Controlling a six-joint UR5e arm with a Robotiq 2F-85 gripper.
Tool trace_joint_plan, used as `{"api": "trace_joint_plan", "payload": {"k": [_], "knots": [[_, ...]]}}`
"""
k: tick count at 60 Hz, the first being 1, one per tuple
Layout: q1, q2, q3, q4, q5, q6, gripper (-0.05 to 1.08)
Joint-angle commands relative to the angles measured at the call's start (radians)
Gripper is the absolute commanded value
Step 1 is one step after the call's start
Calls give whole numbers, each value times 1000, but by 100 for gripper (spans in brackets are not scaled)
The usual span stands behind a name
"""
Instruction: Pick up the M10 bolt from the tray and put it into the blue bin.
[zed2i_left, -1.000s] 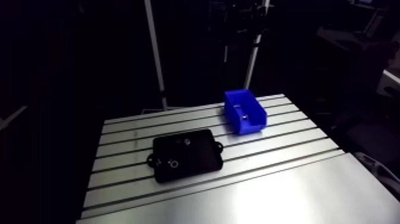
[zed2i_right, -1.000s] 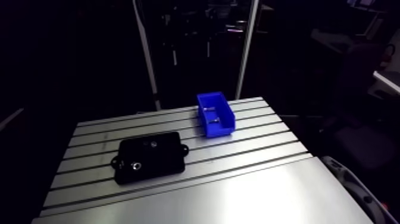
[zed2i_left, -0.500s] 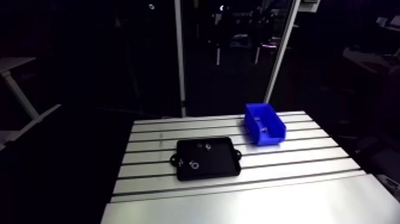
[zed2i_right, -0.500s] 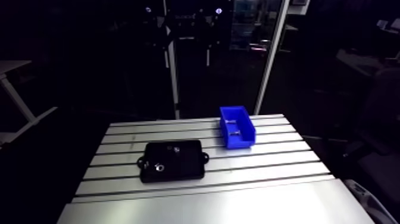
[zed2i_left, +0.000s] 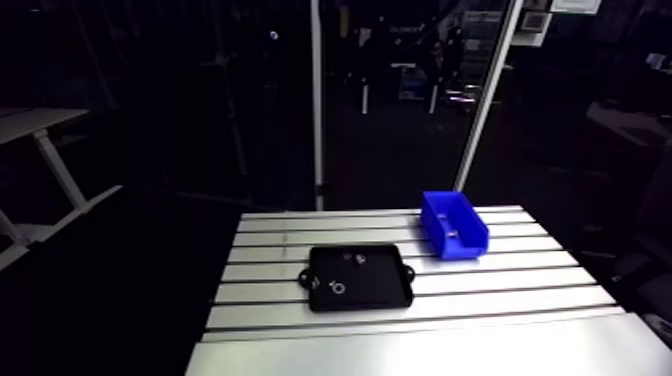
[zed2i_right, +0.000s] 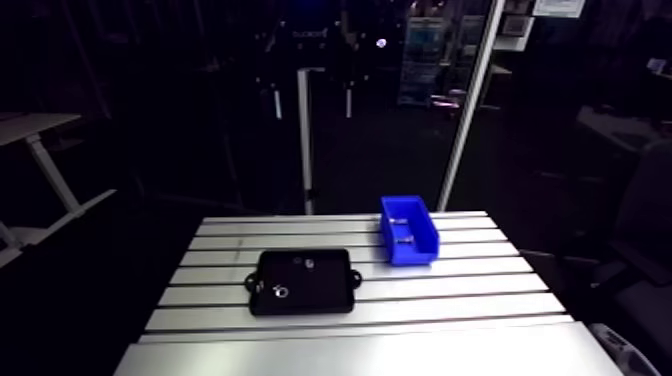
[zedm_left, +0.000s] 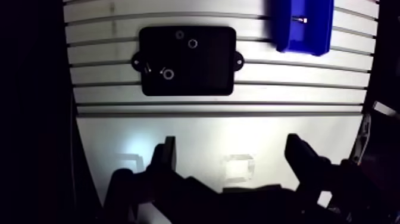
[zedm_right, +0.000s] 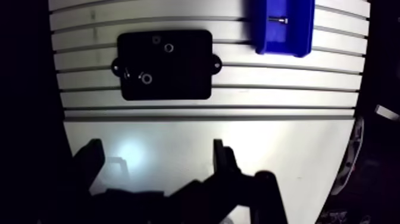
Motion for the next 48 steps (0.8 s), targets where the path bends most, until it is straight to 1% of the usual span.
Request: {"api": "trace_joint_plan", "payload": {"k": [1,10,26,48], "knots": [[-52,-21,-4,-1,-2,-4,1],[-54,-32,-19,2,0,-9,1],[-52,-46,-18,2,6,-9,1],[-51,-42,-11,2,6,1,1]]}}
